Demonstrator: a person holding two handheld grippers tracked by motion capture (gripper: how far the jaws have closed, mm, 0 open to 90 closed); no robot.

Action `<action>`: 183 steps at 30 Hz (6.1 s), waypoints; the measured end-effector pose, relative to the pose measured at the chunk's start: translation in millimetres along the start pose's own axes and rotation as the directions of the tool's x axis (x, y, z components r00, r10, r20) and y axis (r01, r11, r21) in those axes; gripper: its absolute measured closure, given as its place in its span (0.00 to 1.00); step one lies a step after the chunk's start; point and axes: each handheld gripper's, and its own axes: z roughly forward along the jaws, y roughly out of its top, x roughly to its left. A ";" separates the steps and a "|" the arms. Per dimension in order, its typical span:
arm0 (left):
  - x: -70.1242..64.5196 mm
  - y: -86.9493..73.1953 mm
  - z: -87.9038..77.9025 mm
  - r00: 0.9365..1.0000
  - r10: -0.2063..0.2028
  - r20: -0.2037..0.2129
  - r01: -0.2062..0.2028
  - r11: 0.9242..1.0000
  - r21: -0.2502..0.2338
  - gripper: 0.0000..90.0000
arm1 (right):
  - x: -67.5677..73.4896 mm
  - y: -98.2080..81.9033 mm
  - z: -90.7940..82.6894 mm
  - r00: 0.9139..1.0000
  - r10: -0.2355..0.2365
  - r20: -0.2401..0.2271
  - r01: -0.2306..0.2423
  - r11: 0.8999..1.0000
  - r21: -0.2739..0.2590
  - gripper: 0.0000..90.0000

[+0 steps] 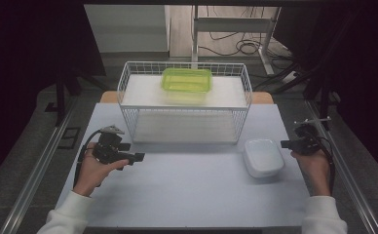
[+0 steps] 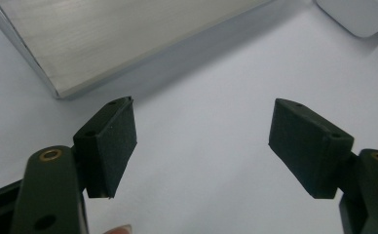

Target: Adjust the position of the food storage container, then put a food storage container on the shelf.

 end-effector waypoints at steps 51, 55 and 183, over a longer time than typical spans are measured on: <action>0.0 -0.8 1.5 1.000 0.015 0.014 -0.015 1.000 0.018 0.28 | 112.2 -1.1 34.5 0.956 -0.214 -0.199 0.240 0.964 0.114 0.99; -0.4 -0.8 2.7 1.000 0.016 0.014 -0.017 1.000 0.023 0.28 | 128.3 -2.7 36.7 0.947 -0.217 -0.237 0.251 0.961 0.120 0.99; -44.0 -48.3 27.6 0.961 -0.137 0.239 0.154 0.987 -0.053 0.29 | 190.7 -49.3 11.8 0.846 -0.088 -0.526 0.037 0.994 -0.107 0.42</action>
